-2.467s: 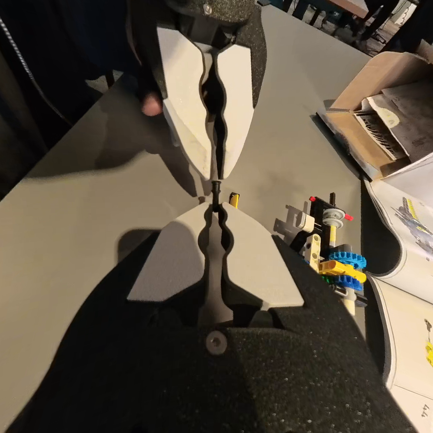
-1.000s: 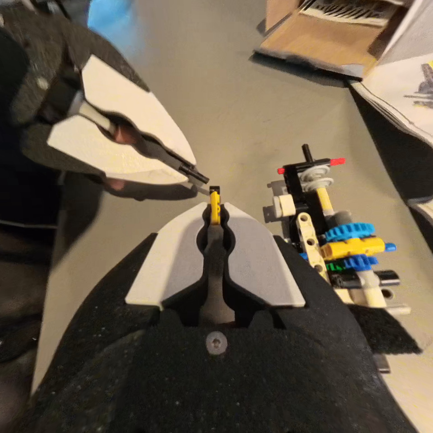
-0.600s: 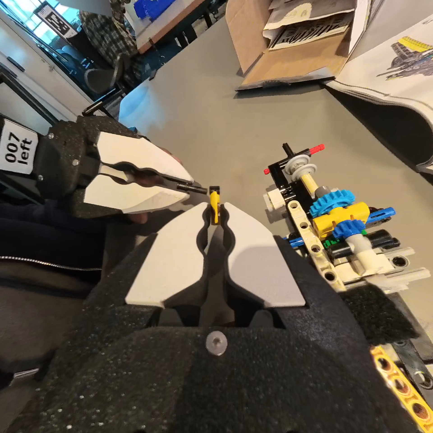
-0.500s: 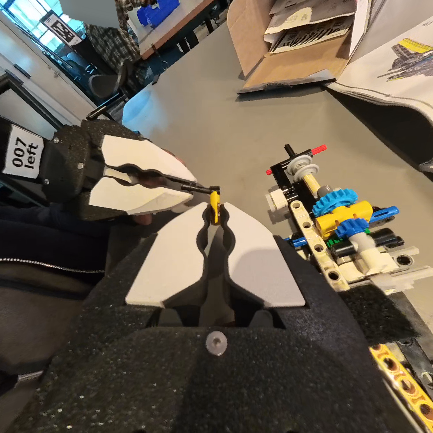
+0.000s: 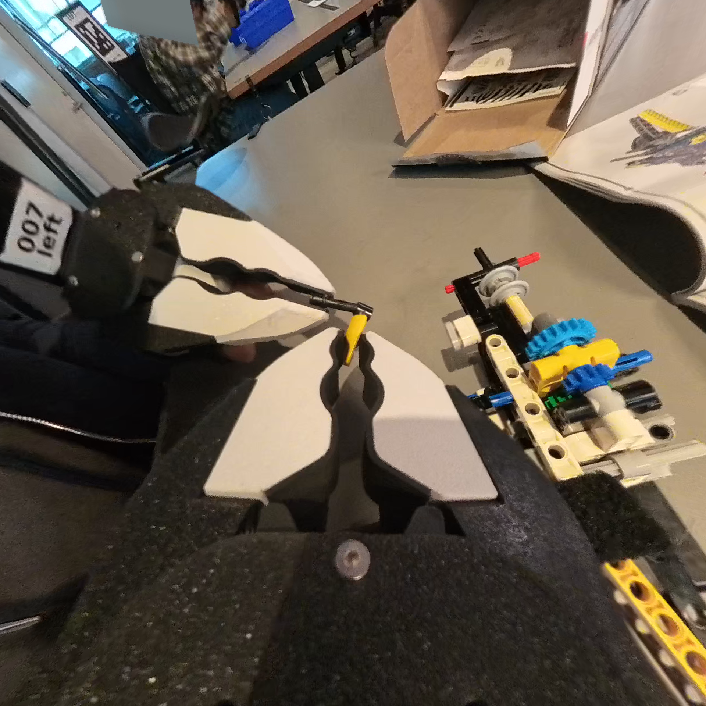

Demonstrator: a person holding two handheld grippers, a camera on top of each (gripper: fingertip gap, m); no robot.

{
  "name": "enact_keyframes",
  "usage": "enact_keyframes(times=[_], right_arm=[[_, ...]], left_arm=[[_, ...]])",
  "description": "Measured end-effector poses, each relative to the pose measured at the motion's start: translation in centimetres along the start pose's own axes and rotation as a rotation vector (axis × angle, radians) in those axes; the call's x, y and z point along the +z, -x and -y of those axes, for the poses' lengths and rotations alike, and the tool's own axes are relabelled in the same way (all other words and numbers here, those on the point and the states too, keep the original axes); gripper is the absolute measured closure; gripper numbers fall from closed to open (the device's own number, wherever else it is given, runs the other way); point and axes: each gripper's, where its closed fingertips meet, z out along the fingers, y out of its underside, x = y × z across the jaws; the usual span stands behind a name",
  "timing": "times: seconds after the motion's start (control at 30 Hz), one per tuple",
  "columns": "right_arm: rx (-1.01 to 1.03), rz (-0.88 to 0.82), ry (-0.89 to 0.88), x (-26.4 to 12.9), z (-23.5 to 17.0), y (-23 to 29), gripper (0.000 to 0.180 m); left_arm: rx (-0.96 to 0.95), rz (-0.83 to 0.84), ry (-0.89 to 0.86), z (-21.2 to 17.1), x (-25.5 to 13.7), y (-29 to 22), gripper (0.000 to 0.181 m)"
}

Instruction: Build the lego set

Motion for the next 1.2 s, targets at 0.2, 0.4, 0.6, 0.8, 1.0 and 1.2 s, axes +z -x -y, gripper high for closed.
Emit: enact_keyframes(times=[0.2,0.4,0.6,0.8,1.0,1.2], right_arm=[[-0.236,-0.112,0.029,-0.1,-0.1,-0.6,0.173],[-0.257,-0.129,0.031,-0.1,-0.2,-0.6,0.173],[-0.076,-0.038,-0.002,-0.3,0.1,-0.2,0.172],[-0.135,-0.082,-0.013,-0.3,0.1,-0.1,0.172],[-0.192,-0.117,-0.039,-0.4,0.4,-0.1,0.172],[-0.277,-0.184,-0.061,-0.6,0.7,-0.1,0.173]], left_arm=[[-0.126,-0.091,0.030,-0.3,0.0,-0.2,0.174],[-0.111,-0.068,0.019,-0.1,0.1,-0.1,0.174],[-0.050,-0.029,-0.029,0.5,0.1,0.0,0.174],[-0.102,-0.046,-0.028,0.6,0.2,0.0,0.174],[-0.288,-0.096,-0.028,0.8,0.2,0.2,0.174],[-0.396,-0.091,-0.034,1.0,0.2,0.3,0.174]])
